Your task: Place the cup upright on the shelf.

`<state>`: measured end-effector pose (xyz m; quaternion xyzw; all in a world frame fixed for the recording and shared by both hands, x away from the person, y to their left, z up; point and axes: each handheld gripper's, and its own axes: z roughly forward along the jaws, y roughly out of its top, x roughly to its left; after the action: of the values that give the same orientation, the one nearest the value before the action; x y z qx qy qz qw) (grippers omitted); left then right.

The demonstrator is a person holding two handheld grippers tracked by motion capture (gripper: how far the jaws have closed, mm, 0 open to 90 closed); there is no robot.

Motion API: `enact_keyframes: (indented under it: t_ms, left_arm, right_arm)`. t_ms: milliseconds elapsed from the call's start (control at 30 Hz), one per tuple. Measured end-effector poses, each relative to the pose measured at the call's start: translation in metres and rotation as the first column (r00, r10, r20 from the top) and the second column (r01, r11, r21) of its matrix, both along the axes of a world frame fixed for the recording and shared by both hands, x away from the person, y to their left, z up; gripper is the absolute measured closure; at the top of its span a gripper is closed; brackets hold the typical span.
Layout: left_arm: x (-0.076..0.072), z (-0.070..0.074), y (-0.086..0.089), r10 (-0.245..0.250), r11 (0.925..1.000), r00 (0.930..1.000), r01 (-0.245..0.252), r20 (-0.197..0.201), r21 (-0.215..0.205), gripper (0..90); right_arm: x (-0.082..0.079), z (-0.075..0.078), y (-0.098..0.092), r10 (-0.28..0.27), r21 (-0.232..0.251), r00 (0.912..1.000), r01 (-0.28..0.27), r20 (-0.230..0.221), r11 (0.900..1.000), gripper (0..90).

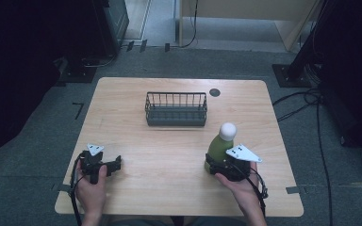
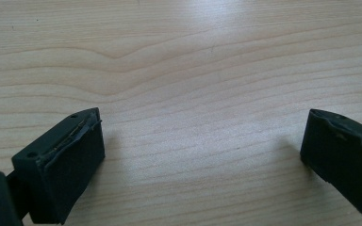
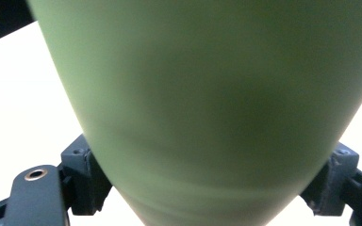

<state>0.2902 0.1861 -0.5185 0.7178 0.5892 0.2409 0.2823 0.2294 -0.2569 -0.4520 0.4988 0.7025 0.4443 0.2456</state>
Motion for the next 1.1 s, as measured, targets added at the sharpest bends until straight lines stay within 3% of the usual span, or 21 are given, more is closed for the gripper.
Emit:
enact_keyframes:
  t_ms: [233, 767, 933, 1100]
  left_arm:
    - [0.0, 0.0, 0.0, 0.001, 1.0, 1.0, -0.001, 0.0, -0.001, 0.9]
    - [0.0, 0.0, 0.0, 0.001, 1.0, 1.0, -0.001, 0.001, -0.001, 0.9]
    - [0.0, 0.0, 0.0, 0.001, 1.0, 1.0, -0.001, 0.001, -0.001, 0.9]
    - [0.0, 0.0, 0.0, -0.001, 1.0, 1.0, 0.001, 0.001, -0.001, 0.9]
  right_arm:
    - [0.003, 0.002, 0.002, -0.014, -0.013, 0.9999, 0.014, -0.001, 1.0, 20.0]
    - [0.018, 0.019, 0.017, 0.046, -0.002, 0.9989, -0.046, 0.011, 0.999, 20.2]
    - [0.025, 0.023, 0.019, 0.035, 0.017, 0.9994, -0.035, 0.006, 0.999, 20.2]
    - [0.033, 0.027, 0.022, 0.028, 0.004, 0.9996, -0.028, 0.007, 1.0, 20.2]
